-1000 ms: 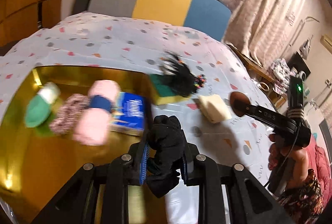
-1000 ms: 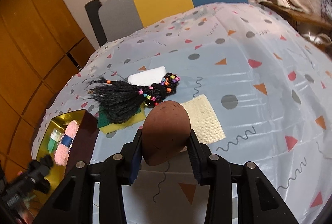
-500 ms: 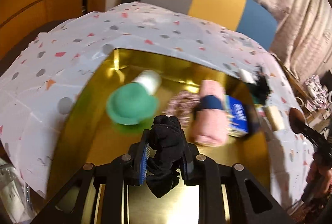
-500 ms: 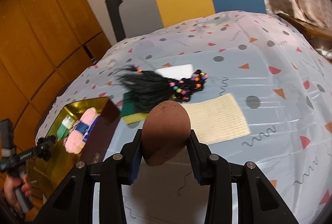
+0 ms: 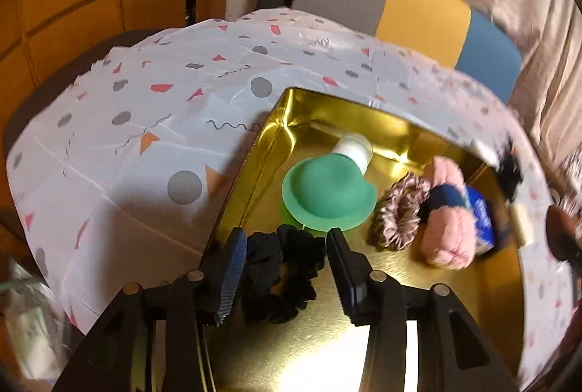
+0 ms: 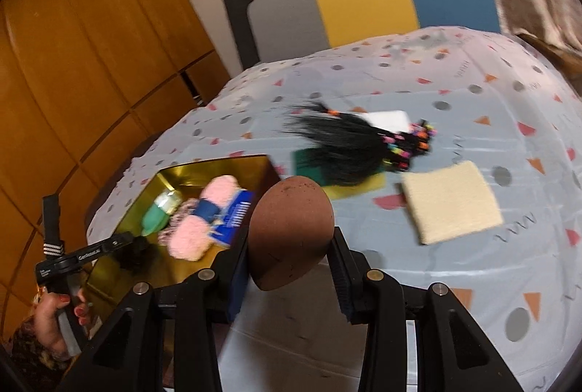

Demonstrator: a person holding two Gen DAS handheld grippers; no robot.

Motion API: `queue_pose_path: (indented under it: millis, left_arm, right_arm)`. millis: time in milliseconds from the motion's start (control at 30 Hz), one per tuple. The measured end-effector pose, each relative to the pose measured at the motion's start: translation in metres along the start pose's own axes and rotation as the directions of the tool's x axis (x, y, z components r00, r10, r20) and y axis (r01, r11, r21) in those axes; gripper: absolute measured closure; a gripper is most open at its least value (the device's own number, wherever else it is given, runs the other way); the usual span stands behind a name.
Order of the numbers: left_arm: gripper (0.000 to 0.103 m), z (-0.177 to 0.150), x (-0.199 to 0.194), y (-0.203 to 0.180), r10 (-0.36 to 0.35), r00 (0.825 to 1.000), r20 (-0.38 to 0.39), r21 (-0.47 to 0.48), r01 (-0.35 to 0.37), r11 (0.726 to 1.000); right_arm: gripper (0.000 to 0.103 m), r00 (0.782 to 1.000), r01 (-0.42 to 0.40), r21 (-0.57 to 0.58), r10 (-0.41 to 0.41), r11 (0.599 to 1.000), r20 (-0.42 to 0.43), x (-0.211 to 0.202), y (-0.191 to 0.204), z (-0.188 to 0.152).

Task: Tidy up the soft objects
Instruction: 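Carry the black scrunchie into the gold tray and open the left gripper while the right gripper carries the sponge, then lower the brown makeup sponge into the gold tray and open the right gripper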

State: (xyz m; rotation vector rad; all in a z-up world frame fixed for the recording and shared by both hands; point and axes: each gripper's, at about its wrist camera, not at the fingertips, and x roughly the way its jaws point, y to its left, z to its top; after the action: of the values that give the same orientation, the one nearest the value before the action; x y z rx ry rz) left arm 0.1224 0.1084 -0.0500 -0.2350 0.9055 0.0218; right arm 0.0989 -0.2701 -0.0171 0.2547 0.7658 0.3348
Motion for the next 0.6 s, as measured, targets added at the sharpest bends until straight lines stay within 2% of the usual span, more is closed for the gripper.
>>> queue_pose_path:
  millis: [100,267,467,600]
  left_arm:
    - [0.057,-0.002,-0.01,0.003,-0.031,0.999,0.029,-0.038,0.032,0.999]
    - [0.057,-0.009,-0.026,-0.009,-0.104,0.993,0.048,-0.034,0.106,0.994]
    - [0.057,-0.02,-0.034,-0.029,-0.155,0.987,0.03,0.028,0.154,0.988]
    - [0.057,-0.026,-0.031,-0.032,-0.17,0.985,0.007,0.024,0.169,0.985]
  right_arm:
    - [0.062,0.999,-0.032,-0.028,0.032,0.999,-0.014,0.007,0.023,0.007]
    - [0.062,0.996,-0.071,-0.08,0.067,0.994,-0.051,0.025,0.06,0.014]
    - [0.062,0.988,-0.084,-0.138,0.065,0.987,-0.139,0.057,0.096,0.019]
    - [0.062,0.978,-0.079,-0.185,0.04,0.98,-0.207,0.086,0.121,0.029]
